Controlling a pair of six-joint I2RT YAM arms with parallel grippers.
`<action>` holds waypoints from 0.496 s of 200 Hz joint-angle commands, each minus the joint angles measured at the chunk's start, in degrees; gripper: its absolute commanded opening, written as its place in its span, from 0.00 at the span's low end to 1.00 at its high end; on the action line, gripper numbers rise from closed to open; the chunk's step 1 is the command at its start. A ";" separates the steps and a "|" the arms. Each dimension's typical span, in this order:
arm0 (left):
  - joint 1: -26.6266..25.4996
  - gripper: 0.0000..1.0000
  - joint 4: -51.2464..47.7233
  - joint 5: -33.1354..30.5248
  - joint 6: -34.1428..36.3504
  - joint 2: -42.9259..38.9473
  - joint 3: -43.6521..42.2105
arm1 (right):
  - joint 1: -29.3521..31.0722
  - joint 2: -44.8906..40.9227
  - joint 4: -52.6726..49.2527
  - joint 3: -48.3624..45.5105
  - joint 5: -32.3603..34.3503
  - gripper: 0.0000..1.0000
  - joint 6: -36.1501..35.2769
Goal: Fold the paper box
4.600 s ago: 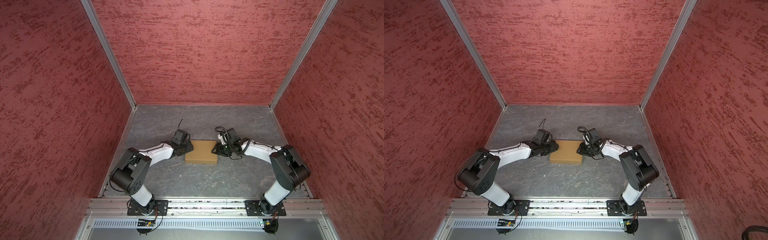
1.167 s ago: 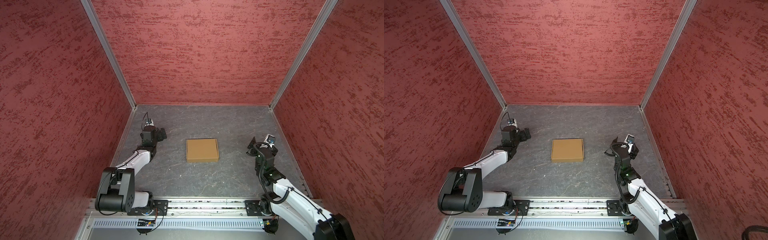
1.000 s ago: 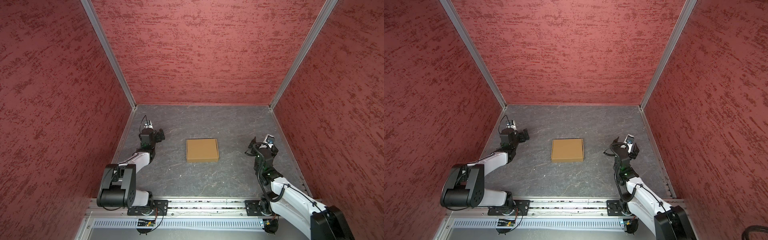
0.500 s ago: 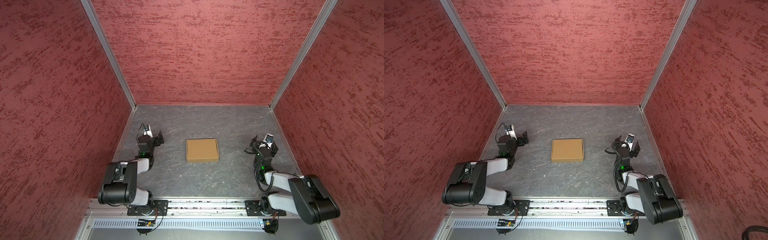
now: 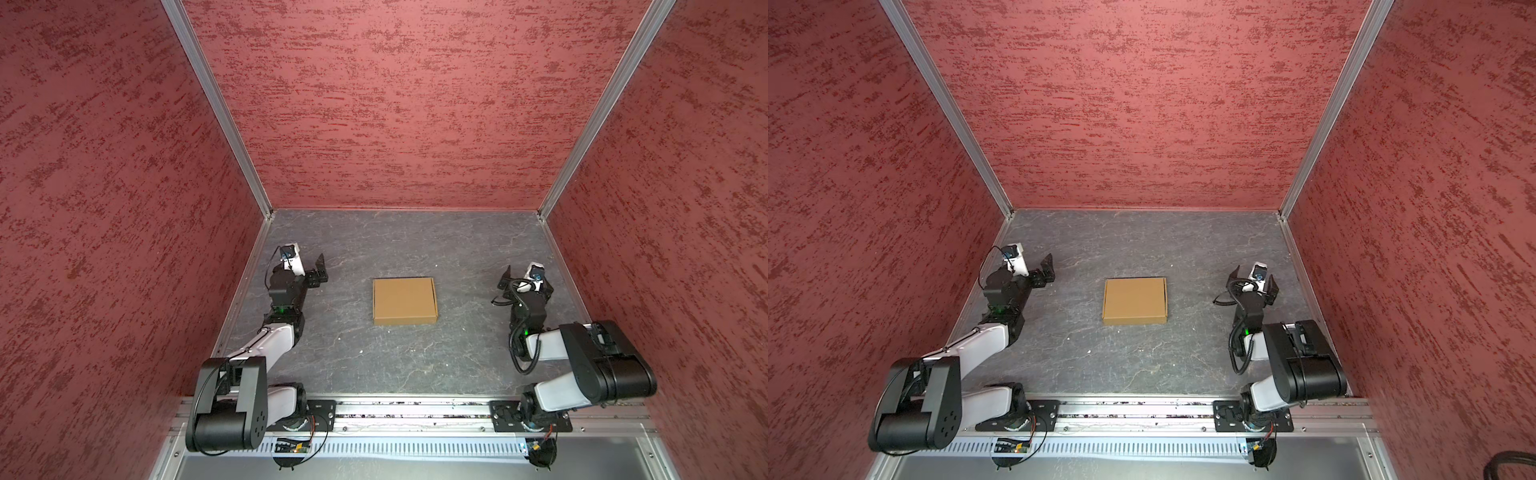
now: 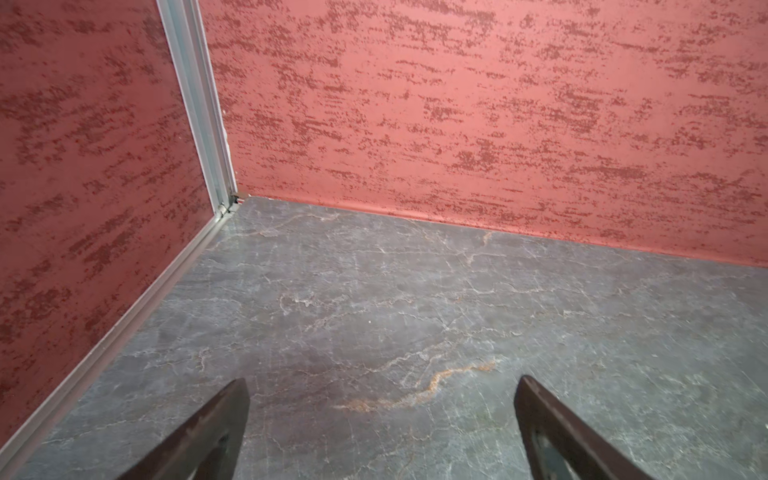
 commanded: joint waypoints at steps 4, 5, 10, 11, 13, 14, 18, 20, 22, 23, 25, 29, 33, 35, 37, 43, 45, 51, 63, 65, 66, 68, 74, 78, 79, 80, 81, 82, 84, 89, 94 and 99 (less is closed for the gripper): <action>-0.15 1.00 -0.27 2.93 -2.34 -1.73 -1.25 | -2.17 4.49 9.59 -2.03 -9.09 0.99 -0.56; -0.11 1.00 -0.21 3.11 -2.44 -1.76 -1.27 | -2.19 5.12 10.63 -2.13 -9.07 0.99 -0.69; -0.23 1.00 -0.05 3.84 -2.76 -1.95 -1.53 | -2.21 6.33 13.71 -2.23 -8.72 0.99 -1.23; -0.19 1.00 -0.05 3.96 -2.82 -1.96 -1.59 | -2.21 6.35 13.79 -2.23 -8.75 0.99 -1.20; -0.23 0.99 -0.05 4.10 -2.93 -2.03 -1.63 | -2.21 6.13 13.00 -2.24 -8.88 0.99 -0.92; -0.23 0.99 -0.05 4.13 -2.95 -2.04 -1.64 | -2.25 5.85 12.38 -2.24 -8.96 0.99 -0.78; -0.39 1.00 -0.06 4.36 -3.08 -2.20 -1.72 | -2.21 4.11 9.06 -2.08 -9.43 0.99 -0.23; -0.45 1.00 -0.03 4.42 -3.09 -2.22 -1.73 | -2.25 3.46 7.66 -1.96 -9.60 0.99 -0.06; -0.56 1.00 0.08 4.43 -3.06 -2.23 -1.80 | -2.29 2.99 6.79 -1.81 -9.84 0.99 0.09; -0.57 1.00 0.19 4.43 -3.06 -2.23 -1.81 | -2.38 2.92 6.55 -1.76 -9.97 0.99 0.08; -0.63 1.00 0.31 4.39 -2.95 -2.27 -1.82 | -2.43 2.94 6.53 -1.70 -10.13 0.99 0.02; -0.83 1.00 0.38 4.20 -2.84 -2.23 -1.91 | -2.48 3.70 7.68 -1.48 -10.01 0.99 -0.34; -0.92 1.00 0.50 4.09 -2.68 -2.15 -1.91 | -2.54 4.74 9.13 -1.23 -9.81 0.99 -0.65; -0.94 1.00 0.54 4.00 -2.63 -2.10 -1.91 | -2.49 5.11 9.31 -1.00 -9.63 0.99 -0.71; -1.01 1.00 0.69 3.95 -2.47 -2.07 -1.89 | -2.48 5.16 8.78 -0.72 -9.59 0.99 -0.64; -0.99 1.00 0.95 3.99 -1.74 -1.90 -1.92 | -2.52 3.98 4.58 0.57 -9.66 0.99 -0.27; -1.02 1.00 0.94 3.93 -1.34 -1.88 -1.87 | -2.48 3.75 2.85 1.08 -9.79 0.99 -0.13; -0.95 0.99 0.48 3.42 -0.20 -1.94 -1.75 | -2.52 3.72 0.43 2.40 -10.09 0.99 -0.28; -0.94 1.00 -0.91 1.12 2.12 -2.14 -1.54 | -2.69 4.07 0.45 2.70 -10.34 0.99 -0.15; -0.90 1.00 -0.93 0.77 2.48 -2.14 -1.60 | -2.75 3.91 0.06 2.71 -10.40 0.99 -0.08; -0.92 1.00 -0.93 0.67 2.57 -2.14 -1.67 | -2.74 3.82 -0.02 2.74 -10.38 0.99 -0.06; -0.85 0.99 -0.80 0.42 2.81 -2.10 -1.83 | -2.74 3.76 0.01 2.74 -10.39 0.99 -0.04; -0.58 0.99 0.38 -0.02 3.15 -1.70 -2.41 | -2.76 4.20 1.03 2.58 -10.28 0.99 -0.23; -0.45 1.00 1.77 -0.05 3.02 -1.17 -2.98 | -2.74 4.26 1.26 2.43 -10.26 0.99 -0.23; -0.34 1.00 2.22 -0.05 3.01 -1.00 -3.15 | -2.74 4.22 1.20 2.43 -10.23 0.99 -0.22; -0.25 1.00 2.62 0.00 3.01 -0.82 -3.28 | -2.74 4.11 1.12 2.47 -10.25 0.99 -0.21; -0.24 0.99 3.00 0.02 2.96 -0.60 -3.43 | -2.74 4.01 1.00 2.45 -10.26 0.99 -0.17; -0.20 0.99 3.40 0.07 2.94 -0.36 -3.59 | -2.74 3.96 0.84 2.43 -10.27 0.99 -0.14; -0.03 1.00 4.24 0.22 2.86 0.08 -3.83 | -2.74 3.88 0.67 2.49 -10.25 0.99 -0.19; 0.16 1.00 6.11 0.68 2.82 1.26 -4.42 | -2.77 4.03 0.92 2.46 -10.19 0.99 -0.21; 0.19 1.00 7.97 1.09 2.70 2.68 -4.82 | -2.74 4.21 1.29 2.49 -10.26 0.99 -0.21; 0.20 1.00 9.66 1.39 2.62 4.27 -5.01 | -2.74 4.01 0.87 2.45 -10.23 0.99 -0.14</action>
